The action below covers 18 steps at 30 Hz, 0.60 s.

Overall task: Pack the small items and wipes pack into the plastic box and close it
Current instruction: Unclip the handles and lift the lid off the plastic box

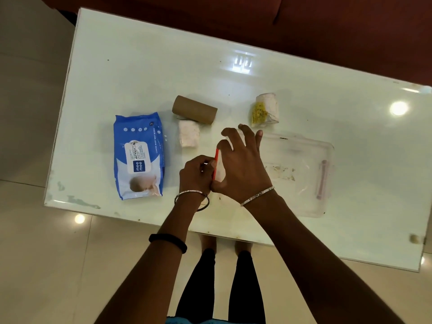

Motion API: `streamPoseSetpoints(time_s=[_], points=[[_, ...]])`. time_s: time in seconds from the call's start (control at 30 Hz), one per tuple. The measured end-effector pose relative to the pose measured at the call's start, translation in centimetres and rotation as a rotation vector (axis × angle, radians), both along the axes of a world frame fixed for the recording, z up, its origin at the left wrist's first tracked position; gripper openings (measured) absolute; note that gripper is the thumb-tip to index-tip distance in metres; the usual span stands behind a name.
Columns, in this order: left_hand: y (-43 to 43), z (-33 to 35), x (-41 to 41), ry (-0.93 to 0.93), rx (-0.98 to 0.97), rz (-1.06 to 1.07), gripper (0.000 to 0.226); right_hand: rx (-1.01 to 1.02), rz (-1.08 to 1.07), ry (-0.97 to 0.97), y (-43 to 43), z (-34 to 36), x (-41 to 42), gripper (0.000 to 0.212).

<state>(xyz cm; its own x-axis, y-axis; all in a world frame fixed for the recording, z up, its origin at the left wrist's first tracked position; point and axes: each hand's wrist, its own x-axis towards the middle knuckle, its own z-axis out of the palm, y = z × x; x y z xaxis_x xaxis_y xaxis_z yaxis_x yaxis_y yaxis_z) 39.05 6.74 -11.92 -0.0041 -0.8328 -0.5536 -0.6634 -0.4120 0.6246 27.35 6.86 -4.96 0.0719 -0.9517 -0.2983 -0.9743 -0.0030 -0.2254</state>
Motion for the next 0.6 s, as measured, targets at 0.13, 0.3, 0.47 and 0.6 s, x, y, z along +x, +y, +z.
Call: streamPoseSetpoints(time_s=[0.13, 0.3, 0.47, 0.6], points=[[-0.2, 0.3, -0.2, -0.024, -0.025, -0.013, 0.029, 0.020, 0.016, -0.043, -0.2, 1.3, -0.6, 0.058], [-0.1, 0.7, -0.3, 0.008, -0.030, -0.014, 0.021, -0.044, 0.033, -0.153, 0.0, 4.4, -2.3, 0.072], [0.0, 0.9, -0.1, 0.127, 0.063, 0.090, 0.007, -0.064, 0.076, -0.056, 1.7, 6.6, -5.8, 0.076], [0.3, 1.0, 0.0, 0.155, 0.066, 0.132, 0.015, -0.082, 0.036, -0.023, 3.5, 7.9, -9.8, 0.075]])
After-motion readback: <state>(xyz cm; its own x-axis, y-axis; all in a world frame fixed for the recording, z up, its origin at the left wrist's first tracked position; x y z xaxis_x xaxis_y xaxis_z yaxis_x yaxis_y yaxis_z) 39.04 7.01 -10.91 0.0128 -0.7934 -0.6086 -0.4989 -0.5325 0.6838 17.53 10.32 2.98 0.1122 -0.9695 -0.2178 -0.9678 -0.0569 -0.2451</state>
